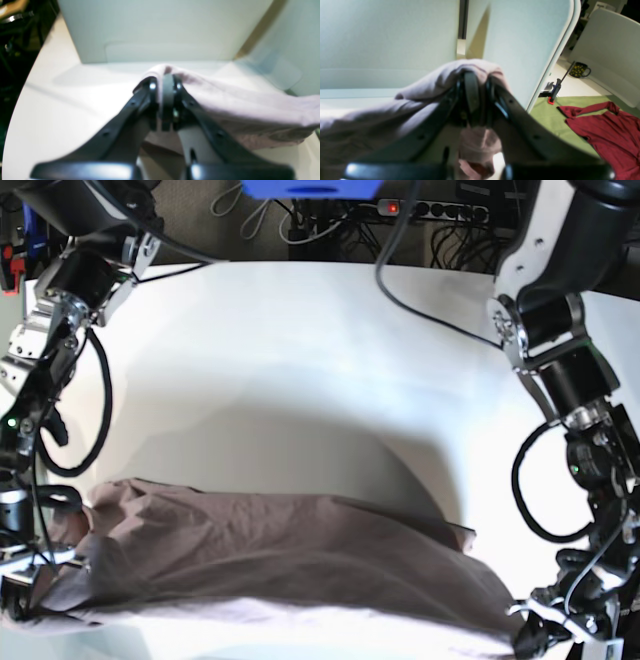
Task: Layout the t-shirt on the table in an organized manner, then fold the t-shirt properly
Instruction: 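Lift the shirt with both grippers and unfold it back flat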
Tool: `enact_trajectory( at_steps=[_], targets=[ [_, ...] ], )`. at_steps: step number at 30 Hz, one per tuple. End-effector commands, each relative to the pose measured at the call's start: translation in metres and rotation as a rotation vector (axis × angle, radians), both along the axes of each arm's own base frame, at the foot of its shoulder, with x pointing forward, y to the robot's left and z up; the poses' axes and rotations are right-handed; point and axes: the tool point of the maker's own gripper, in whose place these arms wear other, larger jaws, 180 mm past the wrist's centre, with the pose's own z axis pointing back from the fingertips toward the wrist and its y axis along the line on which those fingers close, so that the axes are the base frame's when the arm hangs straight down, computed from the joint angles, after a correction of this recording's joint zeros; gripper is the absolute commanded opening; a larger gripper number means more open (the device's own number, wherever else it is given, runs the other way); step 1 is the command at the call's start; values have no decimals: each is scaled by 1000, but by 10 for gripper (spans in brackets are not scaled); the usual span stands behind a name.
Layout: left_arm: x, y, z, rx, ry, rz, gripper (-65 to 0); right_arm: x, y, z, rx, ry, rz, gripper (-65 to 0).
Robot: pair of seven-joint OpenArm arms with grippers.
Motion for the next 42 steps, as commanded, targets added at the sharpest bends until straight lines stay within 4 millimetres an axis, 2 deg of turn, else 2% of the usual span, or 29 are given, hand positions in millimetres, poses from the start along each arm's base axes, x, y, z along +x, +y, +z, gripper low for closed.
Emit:
enact_trajectory(
  at_steps=[1, 3, 6, 8, 11, 13, 15, 16, 19, 22, 24, 26, 27, 28, 32, 35, 38, 40, 42],
  targets=[
    [1, 6, 32, -2, -92, 7, -648, -2, -2, 23, -21, -78, -3, -650],
    [3, 9, 27, -10, -80, 12, -648, 3, -2, 20, -14, -68, 1, -650],
    [13, 7, 4, -45, -10, 0, -648, 19, -7, 19, 16, -55, 0, -650],
    [27, 6, 7, -91, -13, -5, -648, 35, -13, 9, 48, -22, -1, -650],
    [50, 6, 6, -173, 1, -11, -648, 53, -17, 6, 80, 1, 1, -650],
    [69, 3, 12, -239, 5, -19, -648, 63, -21, 11, 85, 1, 1, -650],
    [85, -3, 30, -272, -10, -36, -648, 70, -24, 27, 83, -21, 2, -650],
    [91, -10, 40, -273, -20, -51, -648, 74, -23, 41, 72, -45, 9, -650],
    [98, -21, 92, -219, -107, -88, -648, 77, -21, 86, 28, -118, 19, -650],
    [94, -27, 141, -177, -205, -104, -648, 73, -22, 126, 4, -197, 16, -650],
    [84, -24, 172, -147, -275, -102, -648, 63, -22, 148, -15, -254, 10, -650],
    [75, -25, 184, -107, -291, -105, -648, 47, -23, 163, -52, -297, -2, -650],
    [70, -25, 188, -88, -300, -106, -648, 41, -22, 164, -62, -308, -5, -650],
    [66, -26, 186, -70, -296, -105, -648, 36, -19, 156, -72, -297, -6, -650],
    [47, -29, 133, -17, -225, -109, -648, 17, -6, 109, -101, -200, 3, -650],
    [30, -23, 65, -18, -126, -109, -648, 6, 13, 46, -67, -85, 40, -650],
    [9, -28, 3, -51, -22, -133, -648, -7, 19, -22, -18, 52, 49, -650],
    [-12, -11, -30, -65, 33, -105, -648, -20, 28, -63, 28, 118, 62, -650],
    [-35, -1, -63, -93, 88, -86, -648, -34, 36, -93, 54, 165, 72, -650]
  ],
)
